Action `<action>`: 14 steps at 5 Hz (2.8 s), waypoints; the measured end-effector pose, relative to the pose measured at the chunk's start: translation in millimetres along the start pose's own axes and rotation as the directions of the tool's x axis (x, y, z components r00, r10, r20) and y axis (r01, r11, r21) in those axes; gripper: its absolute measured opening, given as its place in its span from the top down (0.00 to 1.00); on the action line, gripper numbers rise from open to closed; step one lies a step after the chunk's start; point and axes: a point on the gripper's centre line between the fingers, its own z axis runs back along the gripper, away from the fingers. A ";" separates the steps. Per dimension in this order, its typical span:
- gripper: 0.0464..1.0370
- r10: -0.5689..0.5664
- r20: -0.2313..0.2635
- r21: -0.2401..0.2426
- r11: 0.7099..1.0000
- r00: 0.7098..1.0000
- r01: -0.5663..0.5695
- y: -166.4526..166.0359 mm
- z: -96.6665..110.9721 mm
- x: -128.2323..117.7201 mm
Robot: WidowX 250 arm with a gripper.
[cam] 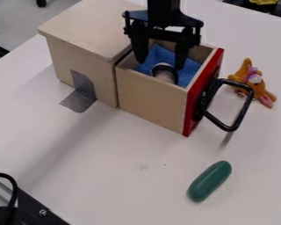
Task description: Take the mushroom out of the drawer and put it on the middle bottom part of the table
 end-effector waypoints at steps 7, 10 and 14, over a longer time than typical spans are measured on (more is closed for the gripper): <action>0.62 0.004 -0.085 0.035 0.999 0.996 -0.001 2.4 -21.5 -2.8; 0.64 0.004 0.027 -0.026 1.000 1.000 -0.004 1.1 39.3 -33.8; 0.59 -0.065 -0.144 0.030 0.997 0.987 0.070 35.3 -18.6 -138.7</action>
